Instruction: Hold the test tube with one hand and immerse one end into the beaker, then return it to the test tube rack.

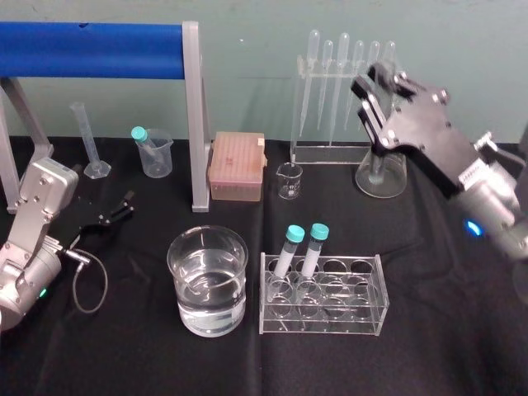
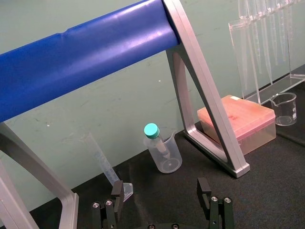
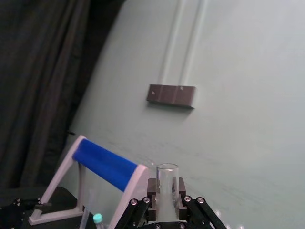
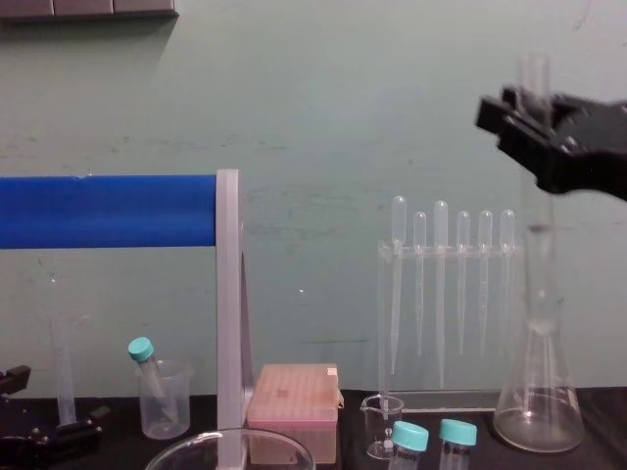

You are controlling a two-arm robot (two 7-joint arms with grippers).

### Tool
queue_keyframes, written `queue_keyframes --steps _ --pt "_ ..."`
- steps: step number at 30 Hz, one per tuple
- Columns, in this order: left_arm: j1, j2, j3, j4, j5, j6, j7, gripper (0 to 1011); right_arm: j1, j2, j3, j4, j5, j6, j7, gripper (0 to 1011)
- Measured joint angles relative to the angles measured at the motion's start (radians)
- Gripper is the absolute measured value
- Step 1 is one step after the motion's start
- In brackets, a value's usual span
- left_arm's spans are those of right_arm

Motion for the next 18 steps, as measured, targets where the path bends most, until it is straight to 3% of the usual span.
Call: queue_keyframes --steps 1,7,8,9,18 --pt "0.0 0.0 0.0 0.0 0.0 0.0 0.0 1000 0.0 0.0 0.0 0.0 0.0 0.0 0.0 222" --pt "0.0 0.0 0.0 0.0 0.0 0.0 0.0 1000 0.149 -0.029 -0.072 0.131 0.062 -0.004 0.107 222" --pt "0.0 0.0 0.0 0.0 0.0 0.0 0.0 1000 0.149 -0.029 -0.072 0.131 0.062 -0.004 0.107 222" --pt "0.0 0.0 0.0 0.0 0.0 0.0 0.0 1000 0.2 -0.048 -0.104 0.19 0.092 -0.004 0.153 222" --pt "0.0 0.0 0.0 0.0 0.0 0.0 0.0 1000 0.336 -0.113 -0.197 0.352 0.149 -0.013 0.279 222"
